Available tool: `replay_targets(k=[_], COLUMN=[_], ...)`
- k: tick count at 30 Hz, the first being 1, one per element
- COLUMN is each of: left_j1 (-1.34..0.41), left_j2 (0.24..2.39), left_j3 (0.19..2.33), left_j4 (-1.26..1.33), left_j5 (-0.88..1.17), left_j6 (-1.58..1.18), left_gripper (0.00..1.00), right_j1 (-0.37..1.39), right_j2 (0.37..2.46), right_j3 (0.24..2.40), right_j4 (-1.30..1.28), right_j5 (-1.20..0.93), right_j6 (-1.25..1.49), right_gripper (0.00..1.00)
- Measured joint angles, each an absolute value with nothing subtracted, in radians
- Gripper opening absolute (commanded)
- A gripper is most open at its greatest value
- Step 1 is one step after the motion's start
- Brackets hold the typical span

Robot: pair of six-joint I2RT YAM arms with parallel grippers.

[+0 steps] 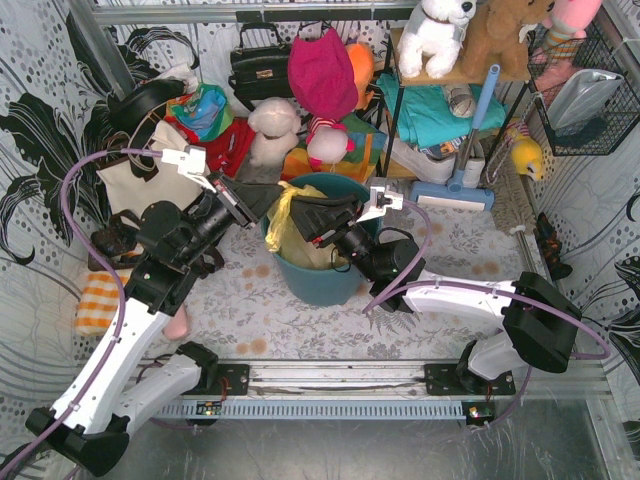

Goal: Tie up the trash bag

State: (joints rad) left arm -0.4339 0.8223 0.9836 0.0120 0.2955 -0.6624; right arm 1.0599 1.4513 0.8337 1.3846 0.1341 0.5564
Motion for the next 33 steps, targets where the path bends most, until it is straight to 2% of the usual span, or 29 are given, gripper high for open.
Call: replay_targets(k=[5,11,17,21,28,33], left_j1=[-0.434,-0.434,-0.434,-0.434,-0.434,-0.437], left_j2=[0.833,0.831,0.830,0.823,0.810,0.817], left_j3=[0.984,0.984,0.984,0.984,0.984,0.984], left_j4=[0.026,0.046,0.070,0.099,0.176,0.194], left_j5=[0.307,0.320,0.355,0.396,0.476,0.501], left_j6=[-0.663,-0.633,-0.579,-0.538,-0.498,-0.495], left_gripper=[0.02,0.01,0.01,0.01,0.01,0.02], right_j1=[1.060,1.060,1.061,1.061,1.061,1.061], right_j2=[1.424,1.308,1.132,1.101,1.188,1.241], right_j3=[0.824,0.768,0.757,0.903,1.279,1.380], right_j4=[1.365,1.295,1.095,0.823,0.364,0.162], right_j5=[0.134,0.126,0.120,0.131,0.121,0.096], right_j6=[0.556,0.540,0.471,0.400,0.255,0.173], right_gripper=[0.25,0.27,0.33,0.41,0.52,0.55])
